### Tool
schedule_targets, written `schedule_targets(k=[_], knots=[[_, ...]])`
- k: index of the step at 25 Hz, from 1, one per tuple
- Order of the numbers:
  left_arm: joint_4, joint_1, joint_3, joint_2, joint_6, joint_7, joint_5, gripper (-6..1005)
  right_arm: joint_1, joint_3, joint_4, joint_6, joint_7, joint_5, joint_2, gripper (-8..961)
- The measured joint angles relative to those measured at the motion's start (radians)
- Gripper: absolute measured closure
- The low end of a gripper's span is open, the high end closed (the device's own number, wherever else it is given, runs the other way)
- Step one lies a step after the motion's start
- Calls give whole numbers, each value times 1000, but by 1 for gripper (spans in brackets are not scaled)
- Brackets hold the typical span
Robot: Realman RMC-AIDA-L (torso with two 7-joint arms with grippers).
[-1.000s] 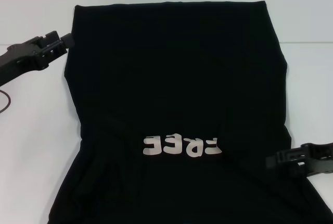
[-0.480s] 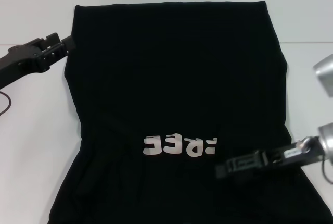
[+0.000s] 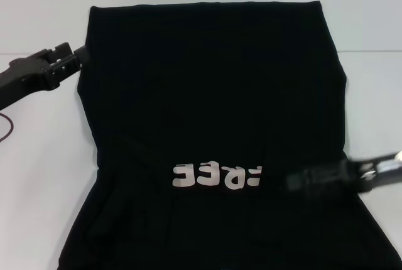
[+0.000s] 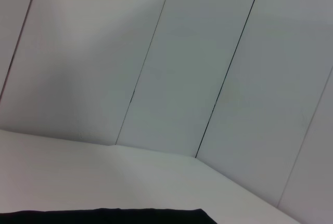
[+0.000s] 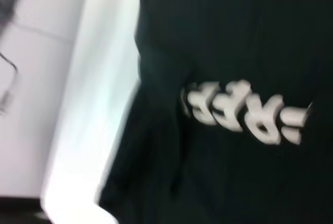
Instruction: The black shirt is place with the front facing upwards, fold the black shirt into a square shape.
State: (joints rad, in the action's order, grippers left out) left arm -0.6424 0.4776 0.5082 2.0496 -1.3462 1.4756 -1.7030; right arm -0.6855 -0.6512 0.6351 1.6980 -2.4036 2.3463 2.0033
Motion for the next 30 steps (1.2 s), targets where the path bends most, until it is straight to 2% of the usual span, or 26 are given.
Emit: schedule_targets(k=[3, 6, 9, 13, 15, 21, 26, 30], knots=[[1, -1, 5, 3, 18, 1, -2, 469, 38, 28, 86, 84, -20, -68, -18, 41], [1, -2, 7, 4, 31, 7, -2, 469, 85, 29, 208, 133, -91, -71, -21, 42], [1, 3, 9, 3, 37, 8, -3, 469, 129, 25, 298, 138, -171, -14, -21, 42], [1, 20, 15, 0, 60, 10, -4, 469, 171, 27, 356, 167, -230, 88, -25, 42], [1, 32, 16, -2, 69, 10, -4, 469, 187, 24, 369, 185, -244, 128, -18, 41], [-4, 61, 27, -3, 96, 1, -4, 470, 209, 28, 384, 165, -245, 230, 28, 41], [-6, 71, 41, -3, 112, -5, -4, 469, 208, 21, 375, 149, -244, 256, 40, 41], [-6, 72, 41, -3, 114, -5, -4, 469, 201, 20, 376, 142, -250, 290, 40, 42]])
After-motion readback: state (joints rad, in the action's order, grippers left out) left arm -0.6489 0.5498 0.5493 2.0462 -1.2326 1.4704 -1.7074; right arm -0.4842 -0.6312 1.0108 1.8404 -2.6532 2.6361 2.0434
